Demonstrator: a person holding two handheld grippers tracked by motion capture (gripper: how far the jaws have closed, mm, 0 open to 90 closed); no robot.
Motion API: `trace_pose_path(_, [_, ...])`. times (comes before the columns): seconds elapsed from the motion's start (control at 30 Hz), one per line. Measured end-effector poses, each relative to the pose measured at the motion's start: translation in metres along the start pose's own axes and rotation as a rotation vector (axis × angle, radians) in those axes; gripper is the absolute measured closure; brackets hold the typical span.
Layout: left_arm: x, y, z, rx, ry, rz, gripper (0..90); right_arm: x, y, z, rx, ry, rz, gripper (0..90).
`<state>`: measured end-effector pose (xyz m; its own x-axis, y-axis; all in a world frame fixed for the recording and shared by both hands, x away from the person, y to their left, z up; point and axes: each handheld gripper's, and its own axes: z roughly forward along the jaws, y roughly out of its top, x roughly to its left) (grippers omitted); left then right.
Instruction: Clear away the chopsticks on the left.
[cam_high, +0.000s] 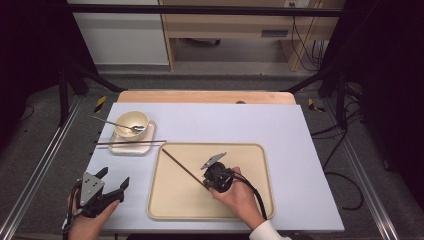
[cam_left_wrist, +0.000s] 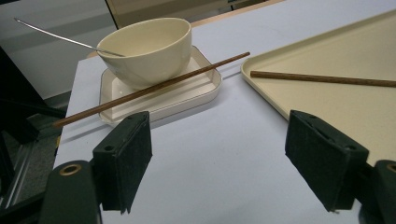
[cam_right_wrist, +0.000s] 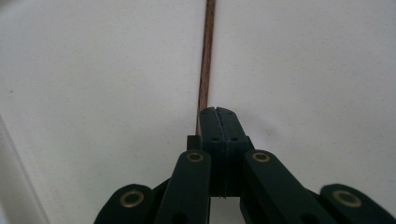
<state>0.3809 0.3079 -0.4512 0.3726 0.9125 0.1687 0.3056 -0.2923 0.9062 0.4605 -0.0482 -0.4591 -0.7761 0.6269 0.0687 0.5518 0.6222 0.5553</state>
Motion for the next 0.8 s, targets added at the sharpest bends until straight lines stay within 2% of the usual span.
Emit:
trace_pose_path(0.5, [0.001, 0.0, 0.0, 0.001, -0.002, 0.0, 22.6, 0.036, 0.012, 0.013, -0.001, 0.073, -0.072, 90.0])
trace_pose_path(0.8, [0.001, 0.0, 0.0, 0.001, -0.003, 0.0, 22.7, 0.05, 0.024, 0.022, 0.005, 0.112, -0.085, 90.0])
